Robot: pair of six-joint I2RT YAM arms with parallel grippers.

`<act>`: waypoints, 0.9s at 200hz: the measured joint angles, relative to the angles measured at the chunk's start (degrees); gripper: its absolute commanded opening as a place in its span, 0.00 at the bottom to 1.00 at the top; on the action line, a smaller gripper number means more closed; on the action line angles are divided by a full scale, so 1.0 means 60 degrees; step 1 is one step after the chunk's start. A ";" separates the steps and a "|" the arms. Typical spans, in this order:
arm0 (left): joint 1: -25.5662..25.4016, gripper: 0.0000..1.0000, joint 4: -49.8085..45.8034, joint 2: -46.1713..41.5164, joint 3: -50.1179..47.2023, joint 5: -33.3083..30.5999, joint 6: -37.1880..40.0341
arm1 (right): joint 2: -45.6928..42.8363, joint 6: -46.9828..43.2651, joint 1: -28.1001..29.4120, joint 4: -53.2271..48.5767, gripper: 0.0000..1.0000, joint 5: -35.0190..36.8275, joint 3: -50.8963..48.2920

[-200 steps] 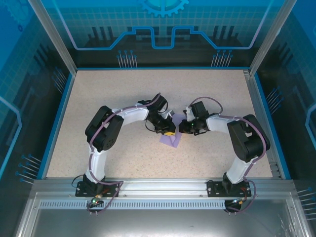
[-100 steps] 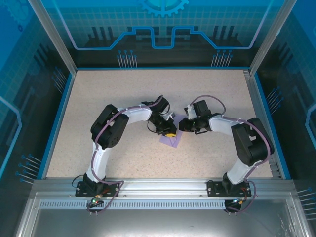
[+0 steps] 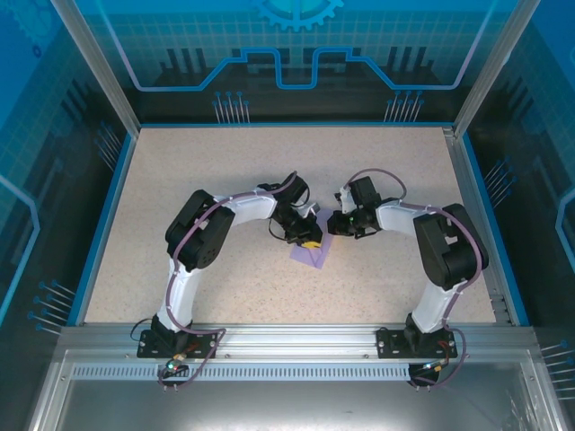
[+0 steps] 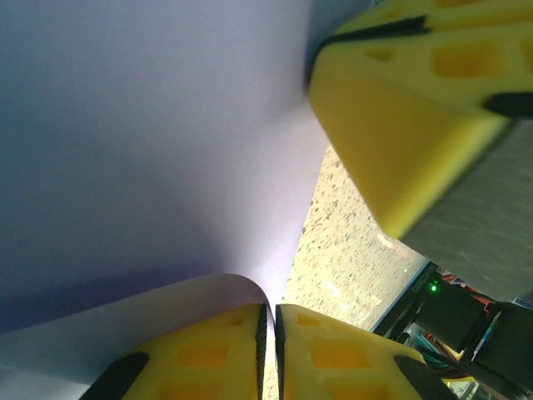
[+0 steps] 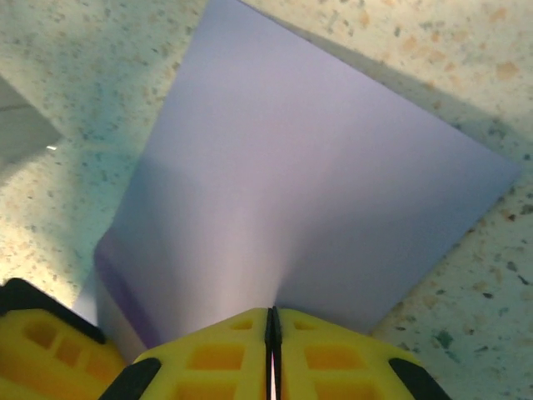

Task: Fold a paper plane with a square sheet of paper (pick it up from the middle)

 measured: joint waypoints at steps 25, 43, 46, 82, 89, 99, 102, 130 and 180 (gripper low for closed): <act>-0.0004 0.15 0.0000 0.0080 0.0164 0.0000 -0.0004 | 0.0098 -0.0044 -0.0044 -0.0022 0.10 -0.0047 0.0036; -0.0007 0.15 0.0033 0.0233 0.0313 0.0000 -0.0007 | 0.0124 -0.0073 -0.0047 -0.0015 0.10 -0.0076 0.0051; -0.0007 0.15 0.0029 0.0255 0.0331 0.0000 -0.0007 | 0.0127 -0.0073 -0.0047 -0.0011 0.10 -0.0087 0.0051; -0.0007 0.15 0.0033 0.0477 0.0408 0.0000 -0.0011 | 0.0149 -0.0073 -0.0055 0.0018 0.09 -0.0186 0.0051; -0.0007 0.15 0.0036 0.0481 0.0408 0.0000 -0.0018 | 0.0157 -0.0073 -0.0058 0.0018 0.09 -0.0197 0.0051; -0.0007 0.15 0.0036 0.0481 0.0412 0.0000 -0.0047 | 0.0160 -0.0073 -0.0069 0.0029 0.09 -0.0215 0.0051; -0.0007 0.15 0.0036 0.0481 0.0415 0.0000 -0.0055 | 0.0160 -0.0073 -0.0073 0.0029 0.09 -0.0226 0.0051; -0.0011 0.15 0.0036 0.0503 0.0510 0.0000 -0.0186 | 0.0182 -0.0073 -0.0080 0.0076 0.09 -0.0284 0.0051; -0.0025 0.15 0.0073 0.0616 0.0637 0.0000 -0.0226 | 0.0193 -0.0073 -0.0087 0.0091 0.09 -0.0350 0.0051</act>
